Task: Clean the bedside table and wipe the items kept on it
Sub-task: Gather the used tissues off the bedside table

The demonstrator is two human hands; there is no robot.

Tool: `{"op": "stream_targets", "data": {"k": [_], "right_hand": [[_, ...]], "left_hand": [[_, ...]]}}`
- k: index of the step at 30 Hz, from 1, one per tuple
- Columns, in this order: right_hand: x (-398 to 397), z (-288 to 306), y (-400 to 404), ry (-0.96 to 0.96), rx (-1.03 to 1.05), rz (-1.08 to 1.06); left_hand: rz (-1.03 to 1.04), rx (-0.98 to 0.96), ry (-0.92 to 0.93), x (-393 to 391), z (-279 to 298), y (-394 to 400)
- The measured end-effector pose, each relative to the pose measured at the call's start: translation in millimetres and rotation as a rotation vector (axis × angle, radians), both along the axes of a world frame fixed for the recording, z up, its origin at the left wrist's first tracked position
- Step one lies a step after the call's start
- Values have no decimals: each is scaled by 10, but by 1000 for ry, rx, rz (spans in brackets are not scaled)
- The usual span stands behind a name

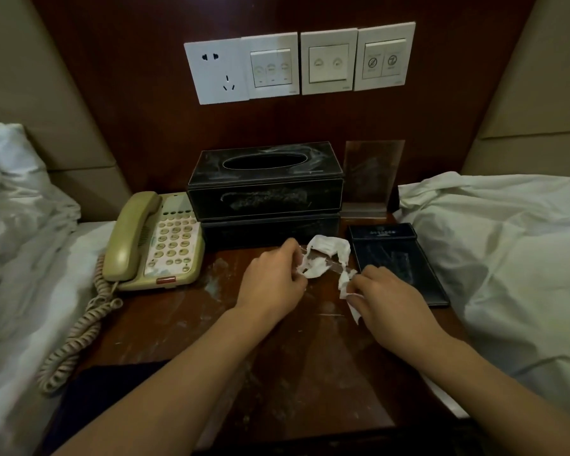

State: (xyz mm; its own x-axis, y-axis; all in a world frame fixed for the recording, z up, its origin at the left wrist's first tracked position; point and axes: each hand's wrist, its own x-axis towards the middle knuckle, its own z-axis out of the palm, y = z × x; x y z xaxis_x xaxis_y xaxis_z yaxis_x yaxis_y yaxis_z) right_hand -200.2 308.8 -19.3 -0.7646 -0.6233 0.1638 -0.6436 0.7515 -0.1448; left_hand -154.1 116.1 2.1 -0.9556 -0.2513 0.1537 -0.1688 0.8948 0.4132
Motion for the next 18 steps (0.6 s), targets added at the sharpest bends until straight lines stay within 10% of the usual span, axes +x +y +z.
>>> {"op": "stream_targets", "data": {"k": [8,18], "right_hand": [[-118,149,-32,167,-346,-110],[-593,15,-438,31,-245,-81]], "left_hand": [[18,-8,9,59,2,60],[1,6,-64,78,-35,67]]}}
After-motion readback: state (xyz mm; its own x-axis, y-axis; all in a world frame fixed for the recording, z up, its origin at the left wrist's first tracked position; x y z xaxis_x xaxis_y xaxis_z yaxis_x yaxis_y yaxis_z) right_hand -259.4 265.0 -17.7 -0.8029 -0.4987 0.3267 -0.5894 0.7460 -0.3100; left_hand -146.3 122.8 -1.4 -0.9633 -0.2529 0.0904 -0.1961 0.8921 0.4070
